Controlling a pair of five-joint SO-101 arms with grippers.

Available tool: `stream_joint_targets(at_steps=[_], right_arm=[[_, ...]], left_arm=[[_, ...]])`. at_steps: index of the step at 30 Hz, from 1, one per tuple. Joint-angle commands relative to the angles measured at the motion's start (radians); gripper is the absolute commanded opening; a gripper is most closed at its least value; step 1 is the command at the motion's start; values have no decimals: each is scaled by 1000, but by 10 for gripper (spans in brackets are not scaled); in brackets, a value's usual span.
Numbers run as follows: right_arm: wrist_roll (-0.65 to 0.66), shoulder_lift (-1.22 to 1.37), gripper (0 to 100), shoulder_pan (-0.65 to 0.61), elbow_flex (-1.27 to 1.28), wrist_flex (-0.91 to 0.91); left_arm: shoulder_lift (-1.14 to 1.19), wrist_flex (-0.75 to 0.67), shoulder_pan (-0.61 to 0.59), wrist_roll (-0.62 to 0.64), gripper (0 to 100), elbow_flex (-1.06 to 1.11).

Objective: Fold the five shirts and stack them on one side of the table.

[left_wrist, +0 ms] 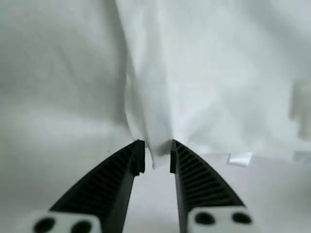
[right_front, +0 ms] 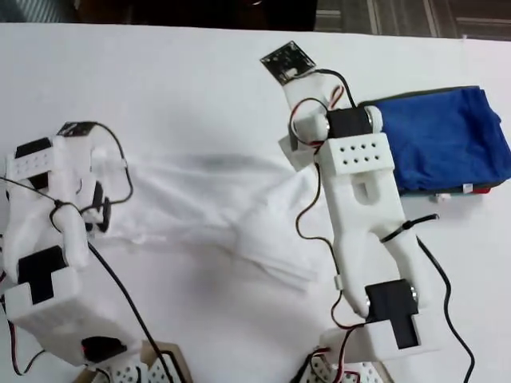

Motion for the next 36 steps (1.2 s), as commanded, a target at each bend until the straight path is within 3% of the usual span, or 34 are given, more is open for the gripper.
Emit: stream_joint_targets(at_steps=[1, 14, 18, 36], right_arm=[[-2, -56, 23, -8, -35, 4], [-2, -56, 23, -12, -35, 4], [-2, -54, 23, -12, -35, 4], [-9, -65, 23, -12, -35, 5]], left_arm=[[-54, -11, -2, 2, 110, -2], [72, -6, 0, 2, 107, -41], [69, -5, 0, 2, 22, -81], [78, 68, -5, -34, 26, -193]])
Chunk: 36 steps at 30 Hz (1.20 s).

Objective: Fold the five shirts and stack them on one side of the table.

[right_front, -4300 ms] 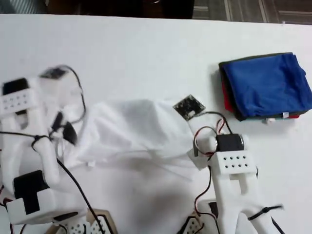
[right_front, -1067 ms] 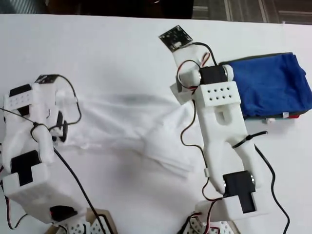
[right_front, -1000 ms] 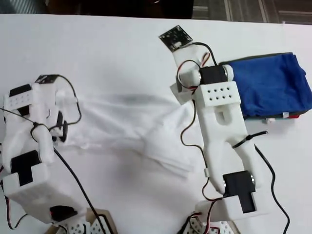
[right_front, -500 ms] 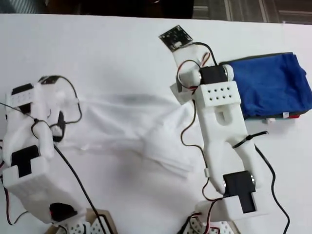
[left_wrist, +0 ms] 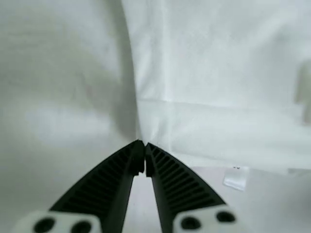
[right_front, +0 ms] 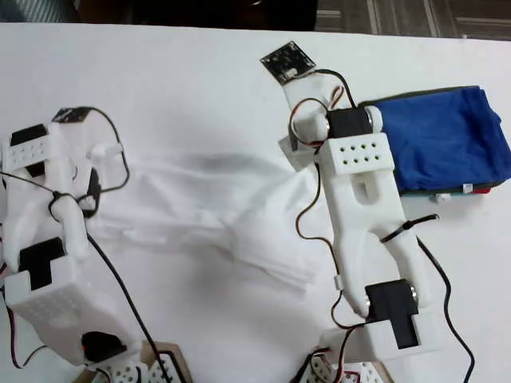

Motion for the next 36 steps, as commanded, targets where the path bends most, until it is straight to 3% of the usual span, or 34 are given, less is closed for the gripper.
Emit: stream_joint_targets(at_steps=[1, 11, 14, 19, 29, 36], right_arm=[[-9, -68, 23, -12, -37, 5], [-9, -130, 23, -13, -35, 74], [-9, -136, 26, -13, 14, 76], [-9, -142, 28, -81, 115, 81], [-8, -367, 28, -265, 436, -18], [-2, -414, 28, -272, 666, -110]], left_arm=[[-5, 12, -8, -34, 26, -18], [-5, -63, -9, -43, 28, 58], [-6, -55, -9, -43, 72, 65], [-15, 74, -9, -40, 216, -21], [-6, 334, -5, -32, 188, -446], [8, 298, 92, 21, 188, -395]])
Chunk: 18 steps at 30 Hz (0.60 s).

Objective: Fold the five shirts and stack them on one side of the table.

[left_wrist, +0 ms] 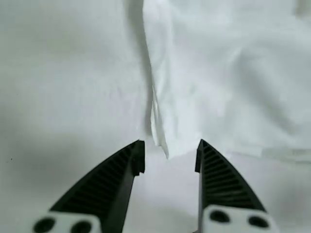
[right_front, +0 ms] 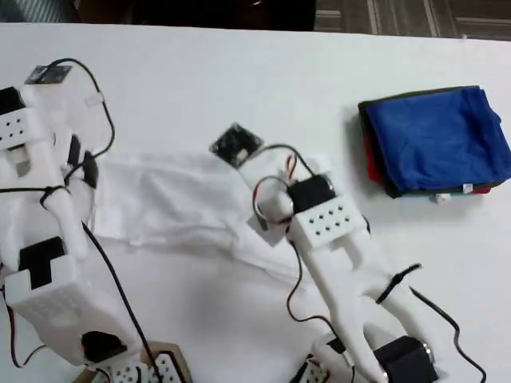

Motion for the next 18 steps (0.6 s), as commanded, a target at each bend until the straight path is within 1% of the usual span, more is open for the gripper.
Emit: stream_joint_targets(at_steps=[1, 4, 6, 10, 14, 16, 18], right_arm=[[-2, -51, 28, -13, 58, -27], [18, -53, 28, -16, 80, -5], [87, -53, 28, -39, 81, 38], [153, -50, 28, -113, 81, 127], [155, -44, 36, -188, 101, 153], [155, -44, 87, -222, 144, 133], [155, -44, 159, -231, 207, 76]], left_arm=[[12, -43, 87, 12, 188, 73], [68, -176, 114, 12, 188, 211], [106, -273, 107, 12, 188, 277], [173, -396, 86, 12, 188, 331], [235, -442, 74, 14, 188, 328], [245, -440, 77, 15, 188, 325], [244, -443, 80, 15, 188, 317]])
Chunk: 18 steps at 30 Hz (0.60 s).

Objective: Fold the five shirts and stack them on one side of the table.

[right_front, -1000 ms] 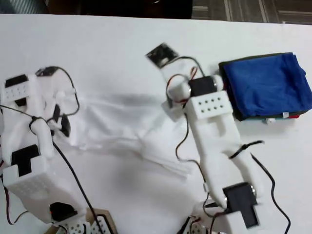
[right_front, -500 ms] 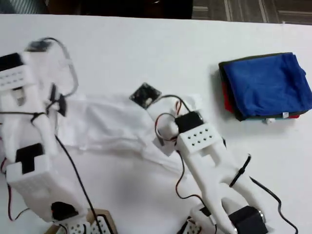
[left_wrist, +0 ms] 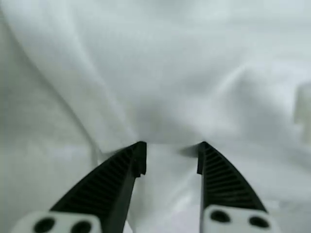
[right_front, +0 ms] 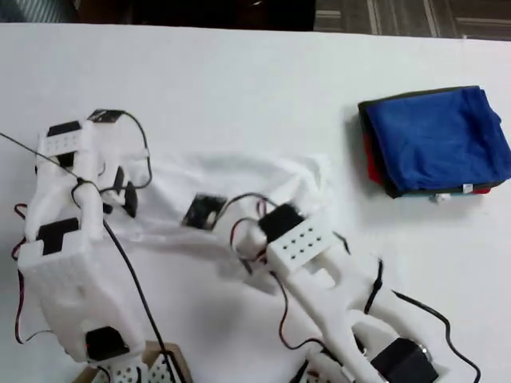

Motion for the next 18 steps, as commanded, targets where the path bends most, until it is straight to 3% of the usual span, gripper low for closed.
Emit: stream_joint_targets(at_steps=[1, 3, 7, 18], right_arm=[[5, -36, 189, -19, 77, -90], [5, -36, 223, -19, 141, -171], [5, -35, 184, 1, 226, -309], [5, 168, 148, 289, 78, -415]], left_arm=[[17, -51, -9, 11, 188, -16], [18, -49, -9, 11, 188, -21], [18, -49, -9, 11, 188, -18], [20, -49, -9, 11, 188, -16]])
